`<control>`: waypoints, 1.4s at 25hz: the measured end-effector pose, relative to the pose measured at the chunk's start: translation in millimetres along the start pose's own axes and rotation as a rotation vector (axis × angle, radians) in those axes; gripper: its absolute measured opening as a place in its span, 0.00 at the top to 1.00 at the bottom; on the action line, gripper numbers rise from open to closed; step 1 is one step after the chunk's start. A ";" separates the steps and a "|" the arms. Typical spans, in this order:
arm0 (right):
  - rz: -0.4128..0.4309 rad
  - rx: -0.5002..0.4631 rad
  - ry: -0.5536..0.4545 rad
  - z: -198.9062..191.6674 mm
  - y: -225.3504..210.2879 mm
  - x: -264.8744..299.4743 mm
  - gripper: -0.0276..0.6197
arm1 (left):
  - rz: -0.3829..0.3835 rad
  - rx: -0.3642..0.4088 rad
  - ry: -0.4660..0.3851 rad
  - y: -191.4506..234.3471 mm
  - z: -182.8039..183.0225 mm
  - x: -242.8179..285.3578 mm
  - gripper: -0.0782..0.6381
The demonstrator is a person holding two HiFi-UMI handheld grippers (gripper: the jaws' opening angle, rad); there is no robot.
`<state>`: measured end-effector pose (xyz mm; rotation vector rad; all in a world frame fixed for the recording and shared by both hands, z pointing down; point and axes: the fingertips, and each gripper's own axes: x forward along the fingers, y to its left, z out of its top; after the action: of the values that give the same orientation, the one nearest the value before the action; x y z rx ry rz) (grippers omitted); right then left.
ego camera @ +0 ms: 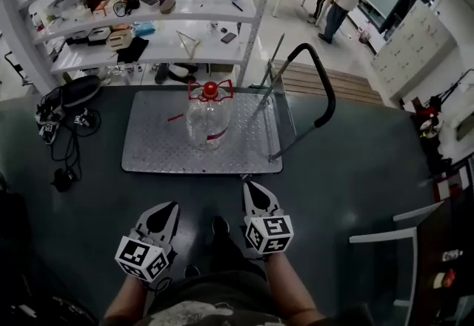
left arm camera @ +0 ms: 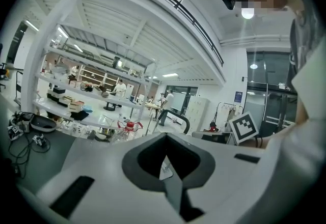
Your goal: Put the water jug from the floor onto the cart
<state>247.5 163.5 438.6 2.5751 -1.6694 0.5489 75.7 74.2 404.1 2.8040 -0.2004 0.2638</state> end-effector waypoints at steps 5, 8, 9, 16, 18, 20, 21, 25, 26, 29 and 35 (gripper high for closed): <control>-0.013 -0.004 0.022 -27.5 44.0 -59.6 0.97 | -0.023 0.013 -0.012 -23.2 -12.7 -62.1 0.88; -0.024 -0.011 0.033 -42.0 66.0 -86.8 0.97 | -0.043 0.011 -0.030 -34.9 -17.7 -92.8 0.88; -0.029 -0.012 0.033 -45.9 72.4 -94.4 0.97 | -0.048 0.009 -0.033 -37.5 -20.6 -101.7 0.88; -0.081 -0.012 0.036 -65.3 93.7 -140.6 0.97 | -0.091 0.010 -0.033 -54.4 -37.6 -141.1 0.88; -0.096 -0.014 0.043 -68.7 93.1 -150.8 0.97 | -0.102 0.010 -0.027 -58.9 -40.8 -145.1 0.88; -0.109 -0.017 0.049 -70.0 89.6 -159.9 0.97 | -0.113 0.015 -0.022 -64.9 -41.5 -146.2 0.88; -0.115 -0.018 0.051 -70.7 87.2 -163.5 0.97 | -0.116 0.018 -0.022 -67.5 -41.4 -146.1 0.88; -0.122 -0.013 0.051 -72.0 74.5 -170.0 0.97 | -0.112 0.024 -0.030 -76.1 -39.6 -139.6 0.88; -0.118 -0.010 0.052 -72.6 71.8 -170.4 0.97 | -0.110 0.026 -0.030 -78.7 -39.7 -137.2 0.88; -0.100 -0.007 0.064 -75.8 68.3 -173.5 0.97 | -0.097 0.027 -0.024 -88.0 -41.5 -133.5 0.88; -0.074 0.001 0.086 -69.4 47.2 -193.4 0.97 | -0.080 0.024 -0.017 -126.4 -37.6 -126.2 0.88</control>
<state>115.7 328.2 437.0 2.5621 -1.5413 0.6462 -32.0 218.9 375.9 2.8311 -0.0898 0.2251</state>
